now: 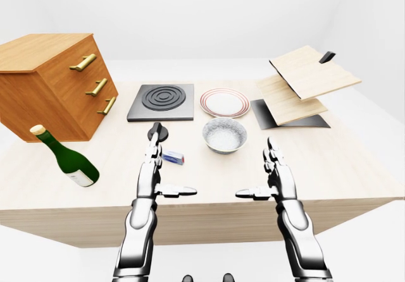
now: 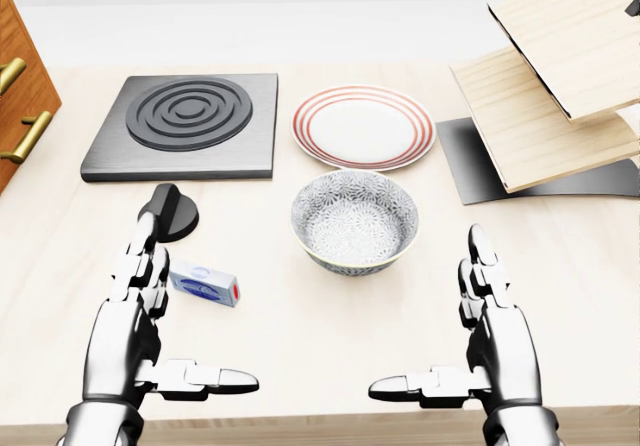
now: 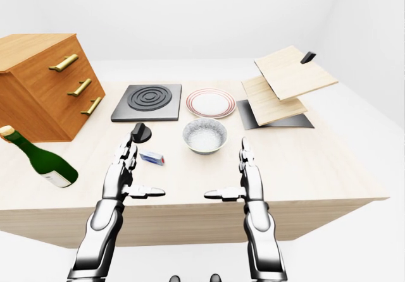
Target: Pick up the cream cheese and put it in the bowl.
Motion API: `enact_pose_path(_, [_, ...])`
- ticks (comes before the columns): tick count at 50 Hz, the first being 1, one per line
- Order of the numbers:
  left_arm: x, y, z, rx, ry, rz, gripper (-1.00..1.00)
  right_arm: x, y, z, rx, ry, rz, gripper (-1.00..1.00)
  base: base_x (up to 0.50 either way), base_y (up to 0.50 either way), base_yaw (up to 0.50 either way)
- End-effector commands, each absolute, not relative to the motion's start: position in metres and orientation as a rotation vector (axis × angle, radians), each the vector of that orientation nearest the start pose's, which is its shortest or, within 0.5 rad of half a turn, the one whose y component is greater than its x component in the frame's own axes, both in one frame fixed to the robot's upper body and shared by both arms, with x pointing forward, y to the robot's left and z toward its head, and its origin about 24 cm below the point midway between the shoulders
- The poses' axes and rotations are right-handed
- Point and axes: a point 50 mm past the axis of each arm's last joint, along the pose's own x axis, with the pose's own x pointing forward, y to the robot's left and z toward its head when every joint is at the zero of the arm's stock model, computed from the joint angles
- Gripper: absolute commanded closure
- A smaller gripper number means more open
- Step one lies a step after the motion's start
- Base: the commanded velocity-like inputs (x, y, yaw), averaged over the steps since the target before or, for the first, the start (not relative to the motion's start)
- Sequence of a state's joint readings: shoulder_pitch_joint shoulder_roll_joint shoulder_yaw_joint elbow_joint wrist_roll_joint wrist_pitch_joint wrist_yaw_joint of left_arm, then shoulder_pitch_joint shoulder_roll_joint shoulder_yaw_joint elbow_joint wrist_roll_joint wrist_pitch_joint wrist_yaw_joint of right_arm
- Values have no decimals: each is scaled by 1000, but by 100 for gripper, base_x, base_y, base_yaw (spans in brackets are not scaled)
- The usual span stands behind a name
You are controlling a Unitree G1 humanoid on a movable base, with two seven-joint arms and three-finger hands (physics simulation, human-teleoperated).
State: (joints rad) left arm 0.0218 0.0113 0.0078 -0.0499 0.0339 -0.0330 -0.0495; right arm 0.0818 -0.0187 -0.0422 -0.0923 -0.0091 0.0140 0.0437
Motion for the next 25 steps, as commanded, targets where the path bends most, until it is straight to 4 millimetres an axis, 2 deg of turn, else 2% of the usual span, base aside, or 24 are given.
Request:
enact_pose_path(1, [255,153,58,64,-55,-22,-100,243,-170,50,-53,1,-29,-100,0,0,0])
enact_pose_path(6, [257,154,67,86,-56,-14,-100,242,-168,72,-64,-78,-29,-100,0,0,0])
enact_pose_path(9, [259,153,80,102,-111,-14,-100,244,-167,83,-68,-126,-31,-100,0,0,0])
enact_pose_path(12, [261,153,86,103,-135,-15,-100,245,-166,90,-65,-154,-33,-100,0,0,0])
enact_pose_path(25, [258,149,87,119,-139,-21,-100,246,-167,84,-73,-130,-33,-100,1,0,0])
